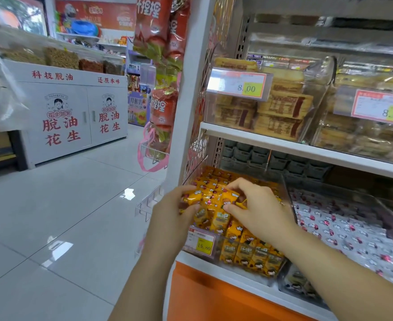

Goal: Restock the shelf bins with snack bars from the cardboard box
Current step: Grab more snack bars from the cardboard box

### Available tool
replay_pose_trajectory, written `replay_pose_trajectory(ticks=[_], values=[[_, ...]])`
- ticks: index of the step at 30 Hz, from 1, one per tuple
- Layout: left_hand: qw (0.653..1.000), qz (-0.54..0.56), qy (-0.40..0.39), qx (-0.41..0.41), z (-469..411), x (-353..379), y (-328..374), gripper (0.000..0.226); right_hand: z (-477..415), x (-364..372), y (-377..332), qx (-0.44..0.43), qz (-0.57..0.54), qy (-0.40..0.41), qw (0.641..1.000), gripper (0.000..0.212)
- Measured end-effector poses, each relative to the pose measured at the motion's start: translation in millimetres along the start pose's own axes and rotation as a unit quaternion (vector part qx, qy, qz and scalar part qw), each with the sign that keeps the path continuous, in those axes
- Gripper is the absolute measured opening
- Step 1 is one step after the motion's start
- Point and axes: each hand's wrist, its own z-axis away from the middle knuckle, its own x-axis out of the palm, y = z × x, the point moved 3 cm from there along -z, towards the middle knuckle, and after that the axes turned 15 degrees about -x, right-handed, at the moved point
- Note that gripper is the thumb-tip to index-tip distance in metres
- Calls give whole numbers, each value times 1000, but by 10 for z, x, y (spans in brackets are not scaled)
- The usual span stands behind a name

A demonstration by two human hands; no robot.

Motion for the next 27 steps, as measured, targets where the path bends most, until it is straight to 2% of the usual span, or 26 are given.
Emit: replay_pose_trajectory(ticks=[5, 9, 13, 15, 19, 20, 24, 27], values=[[998, -31, -54, 18, -51, 134, 36, 34, -37, 107, 39, -15, 17, -46, 999, 28], [995, -79, -52, 45, -71, 198, 52, 35, 31, 249, 119, -1, 18, -89, 996, 27], [986, -154, -58, 37, -99, 305, -104, 37, 121, 349, 114, -36, 109, -146, 983, 32], [978, -201, -43, 44, -111, 356, -169, 38, 151, 312, 101, -46, 119, -155, 980, 35], [961, -270, -10, 65, -90, 407, -203, 41, 110, 104, 264, 32, 123, -45, 991, 39], [957, -283, -6, 66, -82, 409, -216, 42, 84, 89, 350, 59, 135, -37, 988, 43], [932, -354, 5, 75, -47, 388, -257, 47, -45, 176, 586, 151, 144, -103, 972, 58], [918, -387, -7, 86, -6, 373, -271, 52, -133, 141, 610, 167, 116, -83, 976, 37]])
